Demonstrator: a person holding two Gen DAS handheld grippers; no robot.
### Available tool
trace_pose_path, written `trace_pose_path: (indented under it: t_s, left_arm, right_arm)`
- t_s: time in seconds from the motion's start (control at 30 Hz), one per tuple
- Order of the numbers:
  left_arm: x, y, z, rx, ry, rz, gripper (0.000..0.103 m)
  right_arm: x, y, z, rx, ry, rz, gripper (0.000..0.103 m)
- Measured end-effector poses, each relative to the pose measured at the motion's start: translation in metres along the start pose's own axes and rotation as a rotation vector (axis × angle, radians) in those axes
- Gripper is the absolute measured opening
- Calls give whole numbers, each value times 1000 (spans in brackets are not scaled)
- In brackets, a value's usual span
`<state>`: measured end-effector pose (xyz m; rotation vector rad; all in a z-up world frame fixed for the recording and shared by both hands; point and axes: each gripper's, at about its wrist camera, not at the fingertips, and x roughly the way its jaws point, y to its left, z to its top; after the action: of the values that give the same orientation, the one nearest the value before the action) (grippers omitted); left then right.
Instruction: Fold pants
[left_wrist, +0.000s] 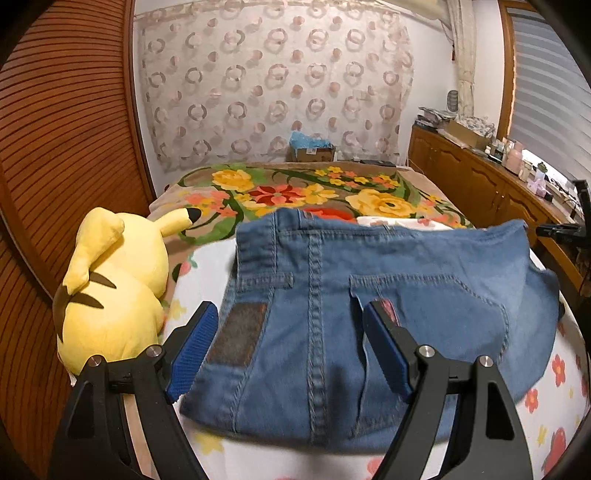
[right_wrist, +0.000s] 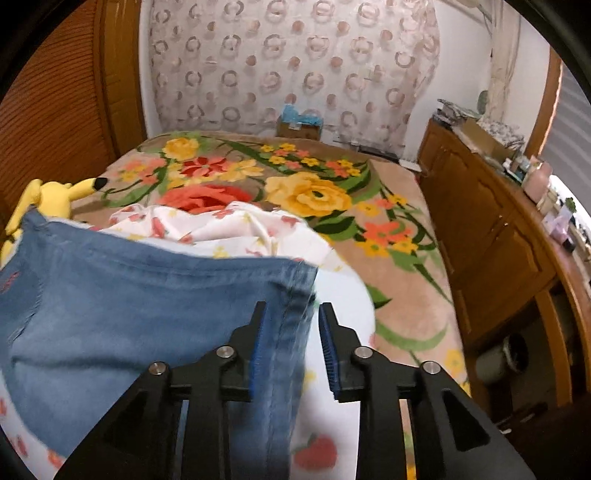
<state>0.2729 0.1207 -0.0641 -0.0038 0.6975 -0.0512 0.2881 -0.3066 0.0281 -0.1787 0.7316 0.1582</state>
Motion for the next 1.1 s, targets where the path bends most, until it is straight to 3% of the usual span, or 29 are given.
trace_pose_path:
  t_s: [0.17, 0.4, 0.53, 0.83, 1.1]
  left_arm:
    - [-6, -8, -21, 2, 6, -8, 81]
    - [-11, -17, -42, 13, 13, -15, 81]
    - [-9, -21, -52, 23, 27, -20, 81]
    - [6, -31, -67, 77, 101, -7, 81]
    - [14, -30, -69, 71, 145, -13, 81]
  right_arm:
    - [-37, -22, -11, 8, -2, 49, 29]
    - [-47, -35, -43, 33, 43, 88, 30]
    - [-45, -34, -55, 44, 78, 84, 35]
    - [-27, -49, -55, 168, 124, 95, 36]
    - [-15, -39, -60, 149, 150, 94, 36]
